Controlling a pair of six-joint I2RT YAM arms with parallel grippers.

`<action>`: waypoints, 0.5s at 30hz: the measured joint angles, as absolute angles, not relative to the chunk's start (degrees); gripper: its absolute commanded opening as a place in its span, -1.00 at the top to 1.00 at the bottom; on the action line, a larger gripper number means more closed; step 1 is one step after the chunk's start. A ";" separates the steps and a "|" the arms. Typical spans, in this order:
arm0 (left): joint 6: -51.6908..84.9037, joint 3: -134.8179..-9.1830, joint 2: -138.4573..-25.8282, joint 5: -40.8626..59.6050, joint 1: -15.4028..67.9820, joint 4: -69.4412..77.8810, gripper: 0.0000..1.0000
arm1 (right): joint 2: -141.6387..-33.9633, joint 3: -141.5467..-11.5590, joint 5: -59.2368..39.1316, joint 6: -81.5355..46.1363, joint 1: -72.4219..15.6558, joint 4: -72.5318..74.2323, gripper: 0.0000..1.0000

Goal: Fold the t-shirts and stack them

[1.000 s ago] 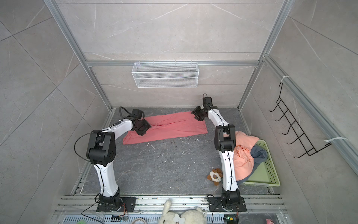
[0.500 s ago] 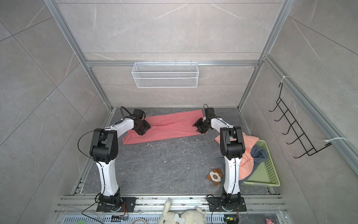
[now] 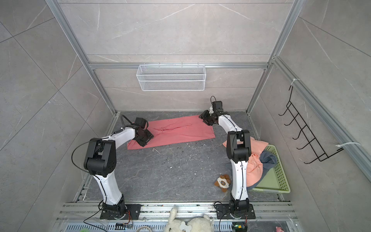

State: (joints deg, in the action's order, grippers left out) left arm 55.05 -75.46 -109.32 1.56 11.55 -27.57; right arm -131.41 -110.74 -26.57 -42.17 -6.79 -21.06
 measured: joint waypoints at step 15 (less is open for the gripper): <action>56.34 -75.29 -111.81 2.04 6.70 -25.41 -0.24 | -137.36 -107.09 -25.12 -41.19 -8.14 -19.29 0.01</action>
State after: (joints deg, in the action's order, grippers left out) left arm 56.34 -75.29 -111.81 2.04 6.70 -25.41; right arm -137.36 -107.09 -25.12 -41.19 -8.14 -19.29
